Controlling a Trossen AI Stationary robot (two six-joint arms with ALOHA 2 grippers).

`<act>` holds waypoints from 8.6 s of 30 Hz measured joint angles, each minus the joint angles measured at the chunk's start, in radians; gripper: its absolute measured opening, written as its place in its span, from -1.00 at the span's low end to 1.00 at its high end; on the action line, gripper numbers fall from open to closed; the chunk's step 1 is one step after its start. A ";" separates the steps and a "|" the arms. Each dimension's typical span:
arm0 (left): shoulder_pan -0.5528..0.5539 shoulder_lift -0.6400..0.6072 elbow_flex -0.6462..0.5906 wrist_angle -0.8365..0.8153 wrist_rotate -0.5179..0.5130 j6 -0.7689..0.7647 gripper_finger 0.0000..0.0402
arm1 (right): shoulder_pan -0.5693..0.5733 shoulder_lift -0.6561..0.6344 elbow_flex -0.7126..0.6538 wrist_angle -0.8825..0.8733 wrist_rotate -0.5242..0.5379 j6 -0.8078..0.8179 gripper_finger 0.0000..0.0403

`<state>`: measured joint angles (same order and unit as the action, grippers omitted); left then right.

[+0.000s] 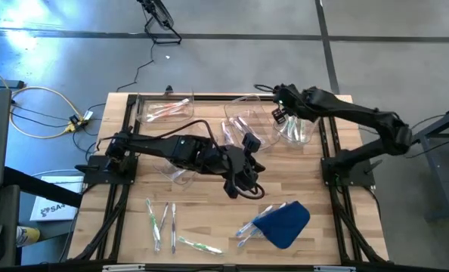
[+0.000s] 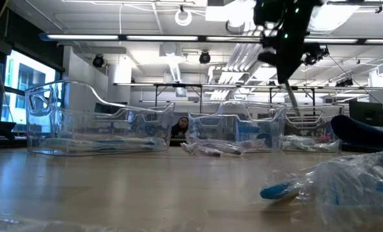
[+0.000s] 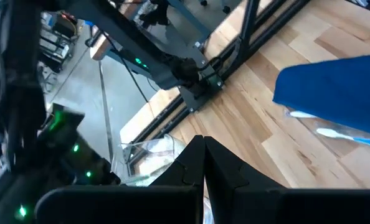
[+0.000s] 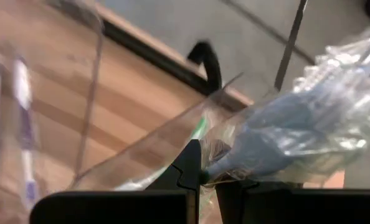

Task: Pick & Place Toothbrushes
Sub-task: Put the green toothbrush into the top right transparent bin, then put the purple toothbrush into the top center transparent bin

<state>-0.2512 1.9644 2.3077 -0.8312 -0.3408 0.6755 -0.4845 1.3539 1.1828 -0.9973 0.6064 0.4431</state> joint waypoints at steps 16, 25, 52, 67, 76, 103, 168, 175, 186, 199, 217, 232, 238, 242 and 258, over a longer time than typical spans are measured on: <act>0.000 0.000 0.000 -0.093 0.000 -0.034 -1.00 | -0.262 0.110 -0.001 0.055 -0.423 -0.027 -0.91; 0.002 0.000 0.000 -0.093 0.000 -0.031 -1.00 | -0.295 0.110 -0.001 -0.039 -0.396 0.031 -0.72; 0.002 0.000 0.000 -0.075 -0.002 -0.026 -1.00 | -0.295 -0.085 -0.001 -0.048 -0.430 -0.075 -0.70; 0.002 0.000 0.000 -0.075 -0.002 -0.026 -1.00 | -0.107 -0.261 0.000 -0.016 -0.558 -0.111 -0.99; 0.003 0.000 0.000 0.011 -0.014 -0.026 -1.00 | 0.029 -0.378 0.000 -0.016 -0.558 -0.084 -0.99; -0.014 -0.021 -0.171 0.315 -0.007 -0.010 -1.00 | 0.351 -0.400 0.000 0.083 -0.420 0.003 -0.99; -0.220 -1.175 -1.749 1.171 -0.005 -0.051 -1.00 | 1.172 0.009 -0.597 0.774 -0.678 1.018 -0.99; -0.220 -1.175 -1.749 1.171 -0.004 -0.052 -1.00 | 1.221 0.129 -0.597 0.828 -0.671 1.082 -0.99; -0.220 -1.175 -1.748 1.171 -0.004 -0.052 -1.00 | 1.231 0.155 -0.592 0.751 -0.837 1.128 -0.99; -0.220 -1.175 -1.748 1.172 -0.004 -0.052 -1.00 | 1.230 0.155 -0.592 0.570 -1.035 1.158 -0.99; -0.220 -1.175 -1.748 1.172 -0.004 -0.053 -1.00 | 1.231 0.158 -0.357 0.471 -0.960 0.861 -0.99; -0.220 -1.175 -1.748 1.171 -0.004 -0.053 -1.00 | 1.213 0.157 -0.285 0.417 -0.503 0.545 -0.99; -0.220 -1.175 -1.748 1.170 -0.004 -0.053 -1.00 | 1.190 0.157 -0.285 0.418 -0.466 0.528 -0.99; -0.220 -1.175 -1.748 1.164 -0.004 -0.053 -1.00 | 1.169 0.157 -0.285 0.432 -0.466 0.581 -0.99; -0.220 -1.175 -1.748 1.008 -0.004 -0.080 -1.00 | 1.034 0.157 -0.285 0.473 -0.466 0.507 -0.99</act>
<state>-0.4717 0.7895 0.5602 0.1768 -0.3447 0.5952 0.5491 1.5105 0.8978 -0.5241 0.1402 0.9503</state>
